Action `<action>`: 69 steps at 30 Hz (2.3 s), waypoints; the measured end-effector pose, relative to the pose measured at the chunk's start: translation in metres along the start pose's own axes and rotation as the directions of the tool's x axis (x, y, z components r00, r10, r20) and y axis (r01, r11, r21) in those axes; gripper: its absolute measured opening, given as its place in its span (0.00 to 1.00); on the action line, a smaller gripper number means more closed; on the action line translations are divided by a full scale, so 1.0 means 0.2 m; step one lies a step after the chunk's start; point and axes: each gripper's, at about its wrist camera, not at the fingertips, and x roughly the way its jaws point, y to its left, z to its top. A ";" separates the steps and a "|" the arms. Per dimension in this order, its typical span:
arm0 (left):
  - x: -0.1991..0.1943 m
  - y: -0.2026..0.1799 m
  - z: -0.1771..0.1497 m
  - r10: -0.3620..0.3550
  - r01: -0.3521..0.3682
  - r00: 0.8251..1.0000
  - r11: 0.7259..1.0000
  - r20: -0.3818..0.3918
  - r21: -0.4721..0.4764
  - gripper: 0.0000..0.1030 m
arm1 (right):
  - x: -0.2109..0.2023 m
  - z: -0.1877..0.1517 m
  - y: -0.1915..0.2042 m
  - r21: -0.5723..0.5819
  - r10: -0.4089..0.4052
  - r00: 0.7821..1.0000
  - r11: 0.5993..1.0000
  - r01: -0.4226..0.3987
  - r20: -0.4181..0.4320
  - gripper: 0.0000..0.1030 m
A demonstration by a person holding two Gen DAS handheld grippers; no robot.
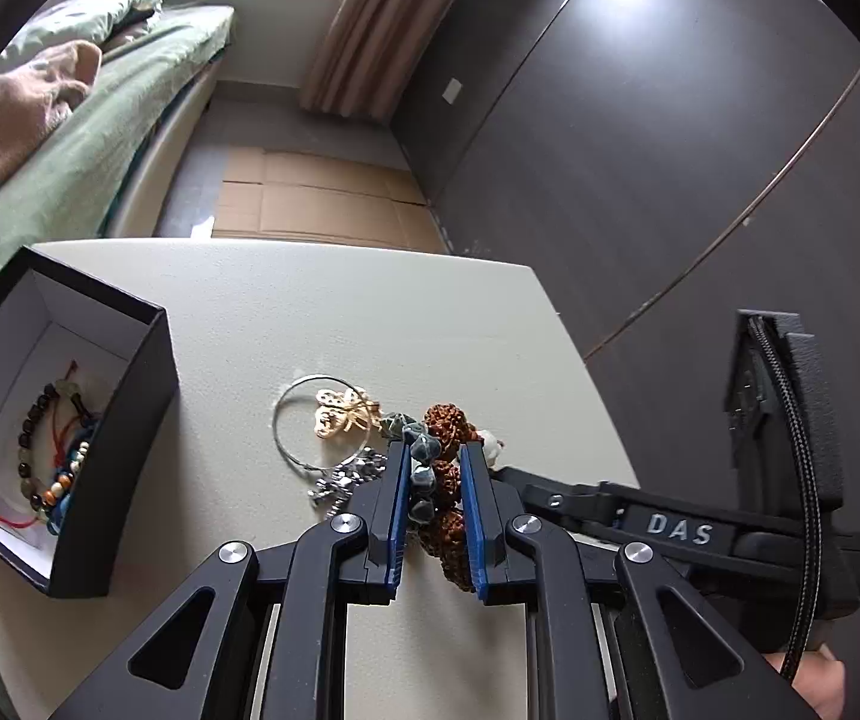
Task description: Organize jewelry
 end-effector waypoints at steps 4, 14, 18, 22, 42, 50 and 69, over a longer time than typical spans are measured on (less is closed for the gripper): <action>0.01 0.02 0.00 -0.009 0.009 0.999 1.000 -0.035 -0.010 0.17 | 0.03 -0.03 0.04 -0.031 -0.018 1.000 0.999 0.018 0.001 0.53; -0.02 0.20 -0.01 0.054 -0.058 0.998 0.990 -0.037 -0.127 0.17 | 0.07 -0.05 0.20 -0.211 -0.216 0.974 0.951 0.227 0.072 0.43; 0.01 0.20 -0.03 0.078 -0.086 0.995 0.990 -0.067 -0.111 0.17 | 0.05 -0.06 0.20 -0.241 -0.239 0.968 0.937 0.252 0.081 0.34; 0.01 0.15 -0.02 0.158 -0.160 0.986 0.986 -0.054 -0.052 0.17 | 0.01 -0.05 0.14 -0.209 -0.222 0.973 0.950 0.231 0.066 0.18; 0.17 0.21 -0.04 0.292 -0.297 0.953 0.953 -0.085 -0.051 0.30 | -0.07 0.01 0.06 -0.171 -0.303 0.948 0.933 0.316 0.100 0.18; 0.17 0.23 -0.03 0.272 -0.276 0.959 0.960 -0.074 -0.047 0.08 | -0.04 0.00 0.08 -0.203 -0.304 0.949 0.927 0.315 0.084 0.19; -0.24 0.19 -0.01 0.045 -0.032 0.994 0.991 0.098 -0.128 0.08 | -0.27 -0.05 0.10 -0.154 0.001 0.982 0.988 0.029 0.191 0.19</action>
